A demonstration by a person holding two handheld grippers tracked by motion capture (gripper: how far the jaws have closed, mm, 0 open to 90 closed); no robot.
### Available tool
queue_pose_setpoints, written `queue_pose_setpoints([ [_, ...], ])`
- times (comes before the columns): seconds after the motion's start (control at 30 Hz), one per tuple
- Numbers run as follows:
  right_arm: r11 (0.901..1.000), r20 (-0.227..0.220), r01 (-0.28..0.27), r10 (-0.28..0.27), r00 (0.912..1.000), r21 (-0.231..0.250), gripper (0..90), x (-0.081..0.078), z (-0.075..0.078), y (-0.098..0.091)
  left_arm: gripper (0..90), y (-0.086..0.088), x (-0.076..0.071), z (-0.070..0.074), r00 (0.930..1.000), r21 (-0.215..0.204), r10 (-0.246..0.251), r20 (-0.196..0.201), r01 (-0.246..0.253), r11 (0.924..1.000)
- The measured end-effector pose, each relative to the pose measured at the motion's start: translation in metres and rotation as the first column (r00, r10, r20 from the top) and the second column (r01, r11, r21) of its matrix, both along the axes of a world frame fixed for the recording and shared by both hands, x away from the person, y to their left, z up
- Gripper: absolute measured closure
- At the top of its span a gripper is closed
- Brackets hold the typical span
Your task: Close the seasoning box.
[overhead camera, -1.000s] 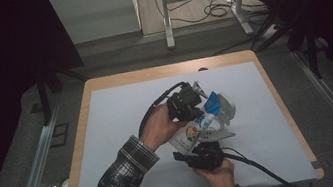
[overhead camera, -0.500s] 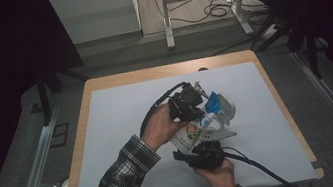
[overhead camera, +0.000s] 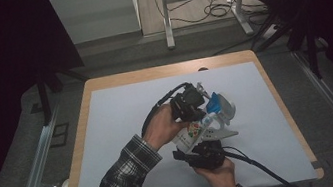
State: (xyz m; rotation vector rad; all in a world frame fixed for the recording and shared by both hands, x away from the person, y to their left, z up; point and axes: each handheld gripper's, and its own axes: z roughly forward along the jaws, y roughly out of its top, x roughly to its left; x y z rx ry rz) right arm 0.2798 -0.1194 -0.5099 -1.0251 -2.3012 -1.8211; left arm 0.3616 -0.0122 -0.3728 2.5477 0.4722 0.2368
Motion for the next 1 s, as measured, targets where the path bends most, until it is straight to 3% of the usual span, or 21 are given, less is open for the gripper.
queue_pose_setpoints([
  [0.27, 0.9998, -0.018, -0.005, 0.005, 0.9998, 0.019, 64.8, -0.0014, 0.0032, -0.0002, 90.0, -0.0021, 0.0004, -0.0004, 1.0000, 0.007, 0.001, 0.001, -0.001, 1.0000],
  [1.0, 0.9974, -0.003, -0.032, 0.033, 0.9995, 0.065, 65.0, -0.0010, 0.0083, 0.0002, 90.0, -0.0050, 0.0003, 0.0002, 1.0000, 0.024, 0.000, -0.003, 0.000, 0.9997],
])
